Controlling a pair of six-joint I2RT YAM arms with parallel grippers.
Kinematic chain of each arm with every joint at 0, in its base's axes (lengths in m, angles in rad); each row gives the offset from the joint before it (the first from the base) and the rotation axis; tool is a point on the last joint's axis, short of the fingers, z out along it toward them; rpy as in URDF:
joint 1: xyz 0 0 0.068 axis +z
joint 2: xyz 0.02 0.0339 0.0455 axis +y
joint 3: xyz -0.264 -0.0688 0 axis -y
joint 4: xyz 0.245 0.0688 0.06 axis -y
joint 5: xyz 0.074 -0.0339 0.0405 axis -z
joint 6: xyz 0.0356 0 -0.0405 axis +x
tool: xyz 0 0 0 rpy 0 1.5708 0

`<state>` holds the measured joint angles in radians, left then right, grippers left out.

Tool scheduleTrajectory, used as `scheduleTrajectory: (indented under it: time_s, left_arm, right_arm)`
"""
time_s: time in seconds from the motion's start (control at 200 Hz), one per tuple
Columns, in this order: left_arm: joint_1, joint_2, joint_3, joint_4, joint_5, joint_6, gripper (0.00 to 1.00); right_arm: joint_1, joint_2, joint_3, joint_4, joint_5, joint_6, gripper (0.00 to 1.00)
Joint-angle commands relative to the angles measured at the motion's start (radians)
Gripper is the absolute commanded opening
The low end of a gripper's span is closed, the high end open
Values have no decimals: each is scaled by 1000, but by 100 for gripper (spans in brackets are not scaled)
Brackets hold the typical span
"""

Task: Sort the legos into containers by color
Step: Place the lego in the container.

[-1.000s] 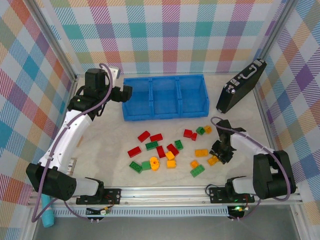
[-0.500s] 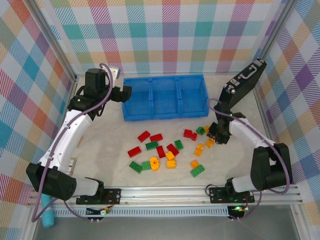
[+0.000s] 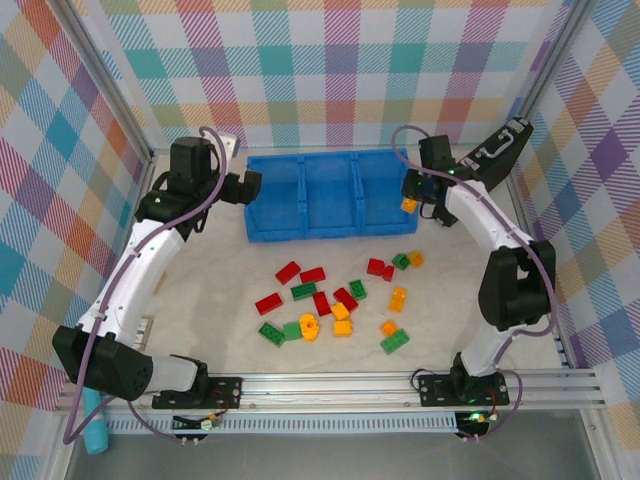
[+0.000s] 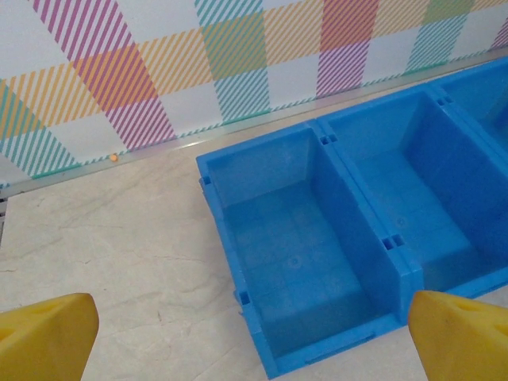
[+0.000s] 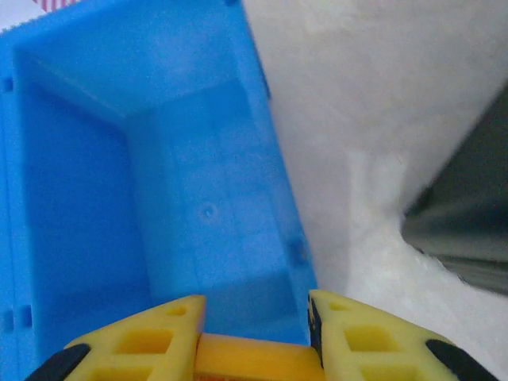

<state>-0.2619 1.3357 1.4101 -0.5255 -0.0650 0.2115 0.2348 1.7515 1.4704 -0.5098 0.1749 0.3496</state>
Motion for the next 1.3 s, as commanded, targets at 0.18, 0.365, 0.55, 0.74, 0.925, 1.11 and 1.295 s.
scheduleTrajectory:
  time_s: [0.18,0.365,0.55,0.74,0.925,1.11,1.295]
  left_arm:
    - [-41,9,12,-40,-87,70,100]
    - [-46,33,19,-46,-91,83,100]
    - [-51,57,27,-61,-86,90,100]
    - [-51,56,36,-65,-98,103,100]
    - [-51,45,38,-67,-90,104,100]
    - [-53,31,31,-59,-74,100,100]
    - [-53,25,13,-47,-54,94,100]
  right_arm:
    - [62,165,116,210,67,-219,32]
    - [90,227,150,223,109,-281,36]
    - [111,256,158,213,115,-294,47]
    - [126,238,179,167,137,-277,53]
    - [129,124,164,16,165,-188,54]
    - [129,-57,13,-88,115,-78,58]
    - [123,-215,-145,-180,151,-11,60]
